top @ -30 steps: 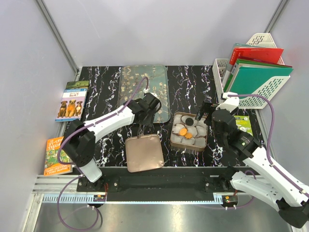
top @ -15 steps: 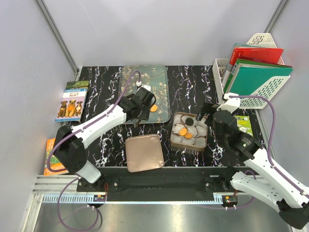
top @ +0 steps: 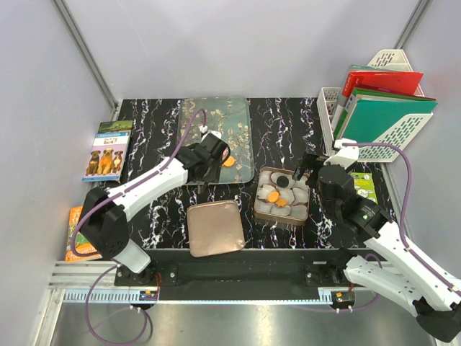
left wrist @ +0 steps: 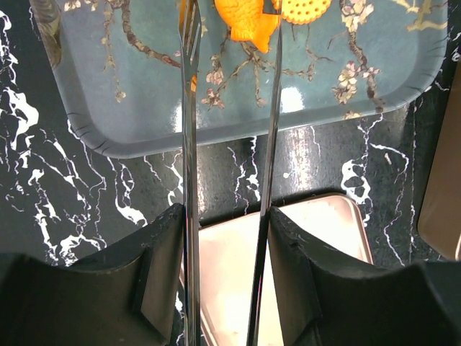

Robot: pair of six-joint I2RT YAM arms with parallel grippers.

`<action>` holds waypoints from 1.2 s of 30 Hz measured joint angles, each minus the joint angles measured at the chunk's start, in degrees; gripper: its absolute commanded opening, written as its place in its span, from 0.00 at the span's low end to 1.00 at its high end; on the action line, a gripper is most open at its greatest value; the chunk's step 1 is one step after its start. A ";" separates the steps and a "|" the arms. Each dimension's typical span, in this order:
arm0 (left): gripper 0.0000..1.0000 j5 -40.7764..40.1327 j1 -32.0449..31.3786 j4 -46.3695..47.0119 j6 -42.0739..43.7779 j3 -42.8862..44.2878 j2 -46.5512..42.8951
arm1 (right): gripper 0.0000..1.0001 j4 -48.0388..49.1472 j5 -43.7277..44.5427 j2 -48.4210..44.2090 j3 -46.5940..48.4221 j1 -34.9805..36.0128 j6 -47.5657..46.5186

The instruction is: Pack the cookies

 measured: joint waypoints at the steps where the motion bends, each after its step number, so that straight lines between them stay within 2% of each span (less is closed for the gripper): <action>1: 0.51 0.04 0.00 0.20 -0.15 0.00 0.13 | 1.00 0.00 0.00 0.00 0.00 0.00 0.00; 7: 0.50 0.26 0.00 1.36 -0.42 0.00 2.14 | 1.00 0.00 0.00 0.00 -0.02 0.00 0.00; 22: 0.37 0.42 0.00 2.43 -0.66 -2.25 2.73 | 1.00 0.00 0.00 0.11 -0.28 0.00 0.00; 31: 0.30 0.13 0.00 1.55 -0.61 -2.56 -0.61 | 1.00 0.00 -0.02 0.13 -0.28 0.00 0.00; 36: 0.29 -0.33 0.00 -1.60 0.39 1.42 -3.32 | 1.00 -0.02 -0.02 0.11 -0.28 0.00 0.00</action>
